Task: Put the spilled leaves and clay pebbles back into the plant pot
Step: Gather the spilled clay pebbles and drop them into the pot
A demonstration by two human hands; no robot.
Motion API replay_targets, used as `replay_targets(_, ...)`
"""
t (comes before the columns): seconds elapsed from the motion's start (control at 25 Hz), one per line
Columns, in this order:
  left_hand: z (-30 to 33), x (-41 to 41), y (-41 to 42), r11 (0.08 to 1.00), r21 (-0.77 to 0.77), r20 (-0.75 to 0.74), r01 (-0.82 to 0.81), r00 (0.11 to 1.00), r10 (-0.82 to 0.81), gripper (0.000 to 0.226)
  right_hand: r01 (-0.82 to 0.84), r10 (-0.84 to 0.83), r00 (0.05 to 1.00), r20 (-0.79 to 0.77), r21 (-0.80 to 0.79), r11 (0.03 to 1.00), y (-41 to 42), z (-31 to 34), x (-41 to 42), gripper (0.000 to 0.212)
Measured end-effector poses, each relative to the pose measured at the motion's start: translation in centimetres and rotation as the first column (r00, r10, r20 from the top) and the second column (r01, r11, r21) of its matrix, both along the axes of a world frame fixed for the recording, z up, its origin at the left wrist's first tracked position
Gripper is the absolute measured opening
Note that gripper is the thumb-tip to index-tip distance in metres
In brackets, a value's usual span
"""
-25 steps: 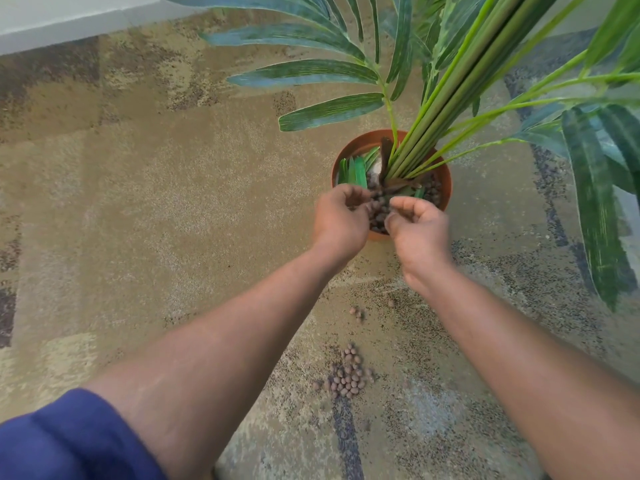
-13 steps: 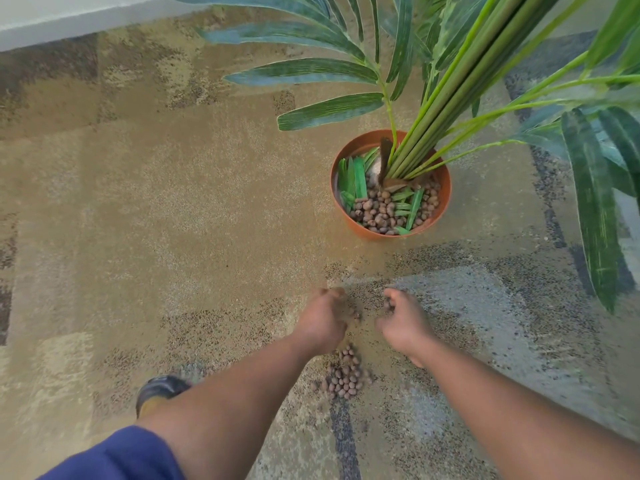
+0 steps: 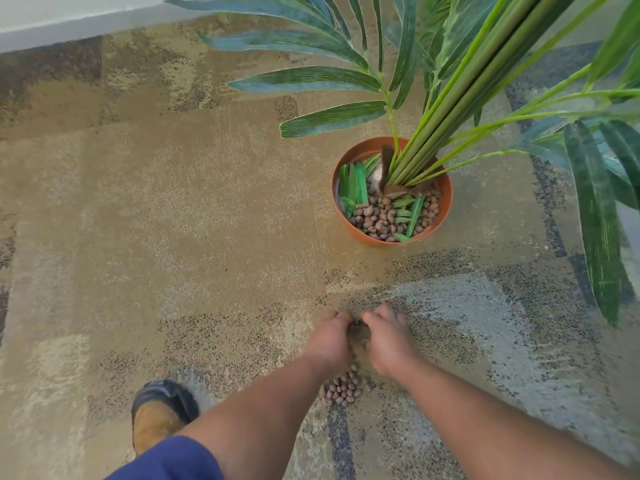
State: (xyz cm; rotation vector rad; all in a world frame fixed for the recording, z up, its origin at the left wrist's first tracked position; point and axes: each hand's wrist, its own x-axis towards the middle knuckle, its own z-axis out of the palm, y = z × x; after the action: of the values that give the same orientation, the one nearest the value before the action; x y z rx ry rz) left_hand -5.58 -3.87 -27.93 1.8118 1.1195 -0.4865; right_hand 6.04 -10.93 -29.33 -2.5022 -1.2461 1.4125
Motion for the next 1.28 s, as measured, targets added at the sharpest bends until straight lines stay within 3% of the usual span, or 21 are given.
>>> replay_targets(0.16,0.0,0.2,-0.8,0.998,0.025,0.001,-0.066,0.998,0.066,0.022,0.007,-0.007,1.000,-0.011,0.028,1.000,-0.6,0.1,-1.7,0.031)
replay_targets(0.28,-0.1,0.0,-1.1,0.993,-0.036,-0.019,-0.109,0.994,0.109,0.025,0.048,-0.045,0.997,-0.059,0.043,0.998,-0.8,0.0,-1.9,0.032)
replay_targets(0.44,0.2,-0.6,-1.2,0.973,-0.150,-0.018,-0.176,0.984,0.175,0.034,0.295,-0.295,0.940,-0.170,-0.026,0.955,-1.3,0.3,-2.1,0.007)
replay_targets(0.6,0.6,-1.4,-1.1,0.892,-0.370,0.011,-0.257,0.960,0.281,0.038,0.420,-0.425,0.894,-0.141,-0.065,0.905,-1.9,0.6,-1.6,0.020)
replay_targets(0.68,0.7,-1.9,-1.2,0.924,-0.263,0.025,-0.279,0.955,0.295,0.035,0.372,-0.377,0.922,-0.084,-0.073,0.925,-2.3,0.7,-1.3,0.022)
replay_targets(0.76,0.4,-2.7,-1.5,0.955,0.036,-0.016,-0.294,0.955,0.295,0.030,0.303,-0.308,0.951,-0.041,-0.091,0.949,-2.8,0.9,-1.5,0.020)
replay_targets(0.8,0.3,-3.3,-1.9,0.955,0.115,-0.057,-0.274,0.958,0.282,0.029,0.269,-0.274,0.961,-0.032,-0.100,0.958,-2.9,1.1,-1.9,0.016)
replay_targets(0.84,0.2,-4.0,-2.4,0.966,0.121,-0.112,-0.227,0.964,0.240,0.038,0.233,-0.239,0.970,-0.041,-0.114,0.966,-3.0,1.3,-2.4,0.014)
replay_targets(0.92,-0.2,-5.2,-3.5,0.996,0.033,-0.209,-0.083,0.974,0.088,0.064,0.171,-0.183,0.981,-0.067,-0.148,0.974,-3.2,1.5,-3.7,0.035)
replay_targets(1.0,-0.4,-5.6,-4.2,1.000,0.007,-0.212,0.014,0.977,-0.012,0.070,0.138,-0.148,0.987,-0.056,-0.162,0.977,-3.4,0.9,-4.7,0.042)
replay_targets(1.08,-0.7,-5.4,-4.4,0.998,0.064,-0.145,0.025,0.989,-0.015,0.052,0.138,-0.142,0.990,-0.019,-0.149,0.979,-3.5,0.0,-5.8,0.029)
replay_targets(1.16,-0.5,-4.9,-4.4,0.994,0.104,-0.078,-0.008,0.997,0.016,0.023,0.270,-0.282,0.955,-0.088,-0.132,0.954,-3.4,-0.1,-6.7,0.013)
replay_targets(1.28,-0.4,-4.3,-4.3,0.990,0.033,-0.033,-0.134,0.990,0.135,0.017,0.458,-0.471,0.873,-0.124,-0.122,0.881,-3.5,0.4,-7.2,0.024)
